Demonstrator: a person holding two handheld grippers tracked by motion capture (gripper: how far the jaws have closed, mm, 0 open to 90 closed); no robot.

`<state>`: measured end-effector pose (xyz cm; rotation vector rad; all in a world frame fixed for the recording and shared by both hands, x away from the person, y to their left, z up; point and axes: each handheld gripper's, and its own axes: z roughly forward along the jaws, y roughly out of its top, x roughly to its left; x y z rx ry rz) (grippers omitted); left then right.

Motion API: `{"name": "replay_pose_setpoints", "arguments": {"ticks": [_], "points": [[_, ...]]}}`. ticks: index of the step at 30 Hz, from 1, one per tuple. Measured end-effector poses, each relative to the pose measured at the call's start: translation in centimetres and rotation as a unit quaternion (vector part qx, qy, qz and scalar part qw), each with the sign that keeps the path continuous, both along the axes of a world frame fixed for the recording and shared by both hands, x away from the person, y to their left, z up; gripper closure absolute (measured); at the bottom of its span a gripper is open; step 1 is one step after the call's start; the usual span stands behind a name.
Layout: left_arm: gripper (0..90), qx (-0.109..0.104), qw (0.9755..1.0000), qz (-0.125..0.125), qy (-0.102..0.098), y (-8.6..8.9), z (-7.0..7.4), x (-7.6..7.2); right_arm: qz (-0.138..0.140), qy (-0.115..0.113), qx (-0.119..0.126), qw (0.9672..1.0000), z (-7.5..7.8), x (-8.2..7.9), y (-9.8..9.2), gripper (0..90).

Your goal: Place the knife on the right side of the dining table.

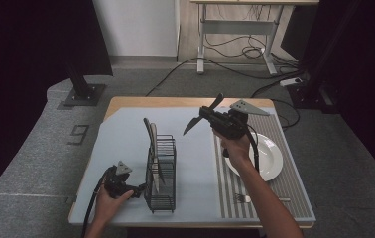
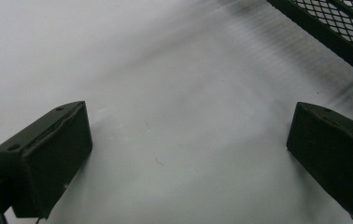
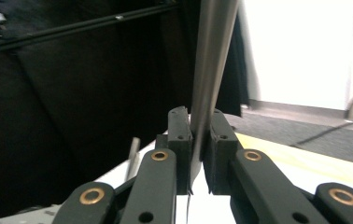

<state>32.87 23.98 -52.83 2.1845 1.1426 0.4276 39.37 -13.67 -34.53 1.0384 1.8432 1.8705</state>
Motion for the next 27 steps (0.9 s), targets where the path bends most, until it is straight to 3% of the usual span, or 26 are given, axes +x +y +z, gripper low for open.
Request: {"name": "replay_pose_setpoints", "arguments": {"ticks": [13,27], "points": [[0.0,0.000,1.0000,0.000,0.000,0.0,0.0,0.0,-0.044,0.043,-0.021,0.9979,-3.4,2.6,-1.9,83.3],[0.0,0.000,1.0000,0.000,0.000,0.0,0.0,0.0,-0.087,0.058,-0.040,0.9937,-5.0,5.6,-3.9,83.2]]}}
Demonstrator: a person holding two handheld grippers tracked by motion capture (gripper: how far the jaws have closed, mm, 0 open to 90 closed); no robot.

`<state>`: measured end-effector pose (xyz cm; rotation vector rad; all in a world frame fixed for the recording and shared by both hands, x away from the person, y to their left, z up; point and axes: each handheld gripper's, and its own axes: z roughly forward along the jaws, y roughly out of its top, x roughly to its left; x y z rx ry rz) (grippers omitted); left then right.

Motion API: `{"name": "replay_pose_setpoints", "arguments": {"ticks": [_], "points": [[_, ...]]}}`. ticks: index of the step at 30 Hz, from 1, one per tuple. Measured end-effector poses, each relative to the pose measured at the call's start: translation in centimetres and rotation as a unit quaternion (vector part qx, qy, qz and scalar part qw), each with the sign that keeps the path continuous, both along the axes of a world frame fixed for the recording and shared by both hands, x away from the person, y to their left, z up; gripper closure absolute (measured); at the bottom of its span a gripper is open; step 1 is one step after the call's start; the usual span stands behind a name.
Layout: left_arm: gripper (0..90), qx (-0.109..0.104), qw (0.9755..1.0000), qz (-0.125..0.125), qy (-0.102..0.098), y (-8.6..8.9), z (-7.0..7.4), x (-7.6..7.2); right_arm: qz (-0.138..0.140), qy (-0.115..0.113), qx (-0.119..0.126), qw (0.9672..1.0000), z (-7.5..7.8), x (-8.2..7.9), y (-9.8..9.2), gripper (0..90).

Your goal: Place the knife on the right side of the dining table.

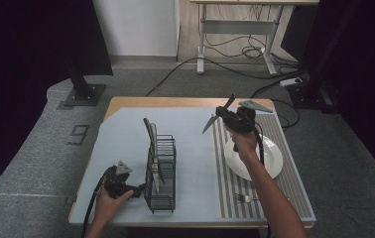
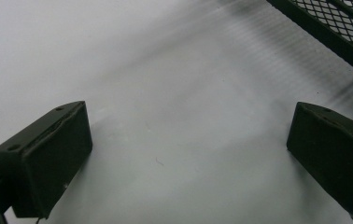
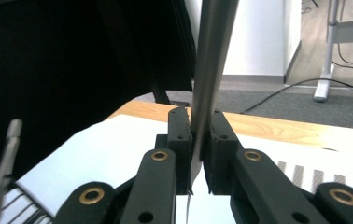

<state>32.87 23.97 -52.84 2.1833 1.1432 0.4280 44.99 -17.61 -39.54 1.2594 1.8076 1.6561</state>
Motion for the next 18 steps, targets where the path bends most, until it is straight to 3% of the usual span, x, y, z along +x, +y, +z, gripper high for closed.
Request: {"name": "replay_pose_setpoints", "arguments": {"ticks": [6,10,16,18], "points": [[0.0,0.000,1.0000,0.000,0.000,0.0,0.0,0.0,-0.019,0.016,-0.004,0.9997,-1.1,1.6,-0.8,83.2],[0.0,0.000,1.0000,0.000,0.000,0.0,0.0,0.0,-0.039,0.030,0.006,0.9988,-2.1,3.3,-1.8,83.2],[0.0,0.000,1.0000,0.000,0.000,0.0,0.0,0.0,-0.055,0.035,0.005,0.9979,-2.7,4.6,-2.5,83.2],[0.0,0.000,1.0000,0.000,0.000,0.0,0.0,0.0,-0.066,0.036,0.021,0.9969,-3.0,5.2,-3.1,83.2]]}}
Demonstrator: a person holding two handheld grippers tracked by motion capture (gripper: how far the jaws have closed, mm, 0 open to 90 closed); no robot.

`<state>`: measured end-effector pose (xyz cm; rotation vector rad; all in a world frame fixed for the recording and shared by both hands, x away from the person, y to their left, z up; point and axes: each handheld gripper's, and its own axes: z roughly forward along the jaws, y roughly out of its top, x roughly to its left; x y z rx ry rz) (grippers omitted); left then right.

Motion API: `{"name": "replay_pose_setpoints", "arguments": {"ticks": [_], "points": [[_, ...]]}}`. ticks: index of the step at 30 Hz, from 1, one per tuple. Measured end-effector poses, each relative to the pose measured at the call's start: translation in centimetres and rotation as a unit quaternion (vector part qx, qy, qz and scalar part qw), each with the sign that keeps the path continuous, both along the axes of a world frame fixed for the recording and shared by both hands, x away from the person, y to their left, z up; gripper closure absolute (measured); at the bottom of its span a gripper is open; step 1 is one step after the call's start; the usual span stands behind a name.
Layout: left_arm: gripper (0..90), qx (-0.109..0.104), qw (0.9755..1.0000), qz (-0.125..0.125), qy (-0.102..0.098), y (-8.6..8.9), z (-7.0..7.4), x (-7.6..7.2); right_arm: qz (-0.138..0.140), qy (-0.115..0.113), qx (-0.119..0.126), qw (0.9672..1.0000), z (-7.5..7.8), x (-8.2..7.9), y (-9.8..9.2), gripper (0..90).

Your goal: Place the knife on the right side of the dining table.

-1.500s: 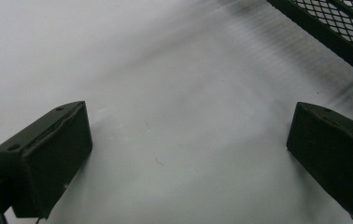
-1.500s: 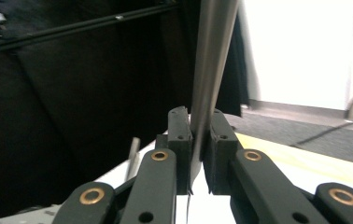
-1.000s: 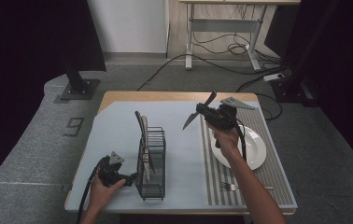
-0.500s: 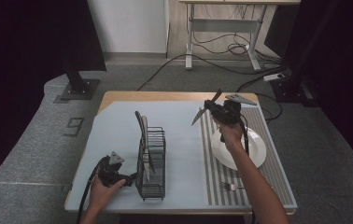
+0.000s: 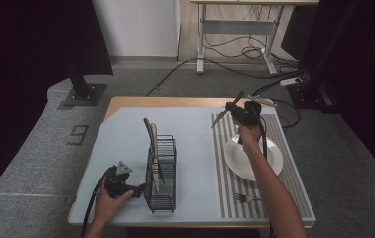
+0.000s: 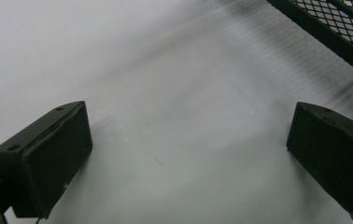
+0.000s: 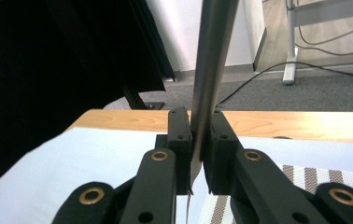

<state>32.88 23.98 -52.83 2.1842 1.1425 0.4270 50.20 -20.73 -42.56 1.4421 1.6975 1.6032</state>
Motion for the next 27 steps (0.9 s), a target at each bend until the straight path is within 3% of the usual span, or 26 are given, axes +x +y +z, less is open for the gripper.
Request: {"name": "replay_pose_setpoints", "arguments": {"ticks": [11,16,24,27], "points": [[0.0,0.000,1.0000,0.000,0.000,0.0,0.0,0.0,-0.031,0.022,0.018,0.9991,-1.5,1.9,-1.7,83.1],[0.0,0.000,1.0000,0.000,0.000,0.0,0.0,0.0,-0.040,0.025,0.007,0.9989,-2.1,2.6,-2.0,83.1],[0.0,0.000,1.0000,0.000,-0.001,0.0,0.0,0.0,-0.060,0.036,0.013,0.9975,-2.8,3.1,-3.0,82.0],[0.0,0.001,1.0000,0.000,-0.001,0.0,0.0,0.0,-0.074,0.038,-0.003,0.9965,-3.1,3.3,-3.4,79.7]]}}
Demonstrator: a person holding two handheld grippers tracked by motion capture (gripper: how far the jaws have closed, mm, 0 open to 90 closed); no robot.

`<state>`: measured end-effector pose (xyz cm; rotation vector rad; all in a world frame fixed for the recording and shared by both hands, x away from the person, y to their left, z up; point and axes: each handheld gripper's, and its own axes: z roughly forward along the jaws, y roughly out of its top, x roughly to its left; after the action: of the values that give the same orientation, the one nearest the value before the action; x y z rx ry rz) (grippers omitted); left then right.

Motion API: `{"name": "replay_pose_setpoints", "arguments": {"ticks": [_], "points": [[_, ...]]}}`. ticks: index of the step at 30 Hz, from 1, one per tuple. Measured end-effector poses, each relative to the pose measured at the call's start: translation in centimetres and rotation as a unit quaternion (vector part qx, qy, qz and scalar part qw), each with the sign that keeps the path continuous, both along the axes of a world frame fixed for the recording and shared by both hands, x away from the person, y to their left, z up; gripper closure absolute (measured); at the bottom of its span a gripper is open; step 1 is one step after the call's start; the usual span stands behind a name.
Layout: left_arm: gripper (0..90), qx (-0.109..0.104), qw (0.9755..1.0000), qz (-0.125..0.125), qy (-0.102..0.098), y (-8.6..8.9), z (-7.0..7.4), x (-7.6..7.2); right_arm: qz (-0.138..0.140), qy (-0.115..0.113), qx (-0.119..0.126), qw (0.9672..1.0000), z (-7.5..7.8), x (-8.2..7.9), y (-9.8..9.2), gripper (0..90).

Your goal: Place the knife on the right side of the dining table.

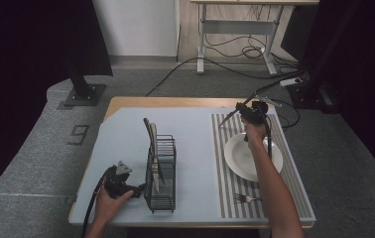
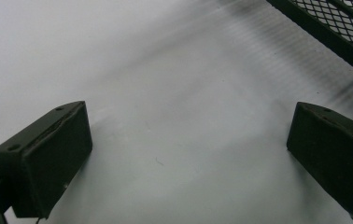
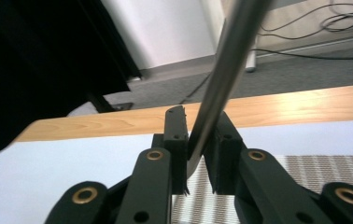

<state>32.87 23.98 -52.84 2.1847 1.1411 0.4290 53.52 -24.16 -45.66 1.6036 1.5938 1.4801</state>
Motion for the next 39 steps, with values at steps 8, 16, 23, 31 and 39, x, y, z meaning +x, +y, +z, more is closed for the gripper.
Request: {"name": "replay_pose_setpoints", "arguments": {"ticks": [8,16,23,31,39], "points": [[0.0,0.000,1.0000,0.000,0.000,0.0,0.0,0.0,-0.018,0.013,-0.005,0.9997,-0.8,0.1,-1.2,76.3],[0.0,0.000,1.0000,0.000,0.000,0.0,0.0,0.0,-0.033,0.028,-0.004,0.9991,-1.7,0.0,-2.2,72.5],[0.0,0.000,1.0000,0.000,0.000,0.0,0.0,0.0,-0.044,0.051,0.002,0.9977,-2.4,0.3,-2.9,69.2],[0.0,0.000,1.0000,0.000,0.000,0.0,0.0,0.0,-0.052,0.070,0.004,0.9962,-3.2,0.4,-3.6,65.4],[0.0,0.000,1.0000,0.000,0.000,0.0,0.0,0.0,-0.060,0.100,0.018,0.9930,-4.1,0.7,-4.3,62.1]]}}
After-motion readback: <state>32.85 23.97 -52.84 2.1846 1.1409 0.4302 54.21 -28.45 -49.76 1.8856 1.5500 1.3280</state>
